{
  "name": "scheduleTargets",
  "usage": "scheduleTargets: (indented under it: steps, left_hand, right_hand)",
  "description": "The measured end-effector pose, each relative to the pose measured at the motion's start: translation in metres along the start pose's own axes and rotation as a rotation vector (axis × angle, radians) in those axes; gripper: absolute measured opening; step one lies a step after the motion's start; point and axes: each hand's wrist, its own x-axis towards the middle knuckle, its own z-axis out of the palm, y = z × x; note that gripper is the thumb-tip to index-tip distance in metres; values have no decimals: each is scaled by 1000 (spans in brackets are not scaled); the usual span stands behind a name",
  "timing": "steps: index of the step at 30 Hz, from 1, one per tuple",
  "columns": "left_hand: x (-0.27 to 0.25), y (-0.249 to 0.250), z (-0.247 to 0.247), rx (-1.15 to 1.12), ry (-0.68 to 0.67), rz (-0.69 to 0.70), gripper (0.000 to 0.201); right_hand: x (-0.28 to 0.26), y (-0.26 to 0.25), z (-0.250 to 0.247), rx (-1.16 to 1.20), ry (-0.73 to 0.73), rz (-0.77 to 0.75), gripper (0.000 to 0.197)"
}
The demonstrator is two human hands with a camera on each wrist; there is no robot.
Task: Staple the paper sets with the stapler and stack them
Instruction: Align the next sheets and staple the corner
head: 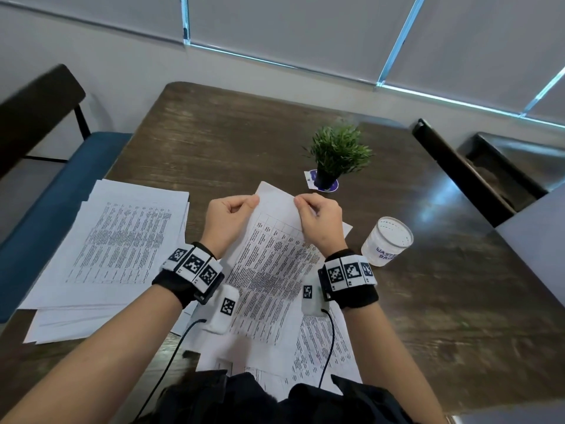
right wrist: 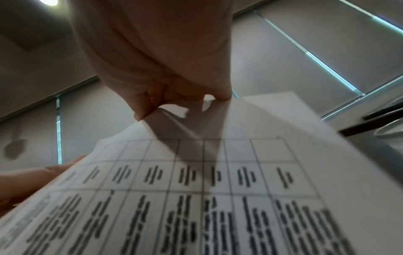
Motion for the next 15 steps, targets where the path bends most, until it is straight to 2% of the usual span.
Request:
scheduleTargets:
  steps: [2,5,10,15]
  left_hand:
    - [-1,-6,0,47,44,29,8]
    - [-4,-10,3,143,59,64,15]
    - [-13,-5,11,234,-8,154,15]
    - [-13,-2,14,240,-39,148,17]
  right_hand:
    - [0,-2,1,-57,-60,42,19]
    - [0,-12,4,-117,-110,41,20]
    - [9,-30,16,-23,-128,19,19]
    - [19,-26,19,100,-116,73,12]
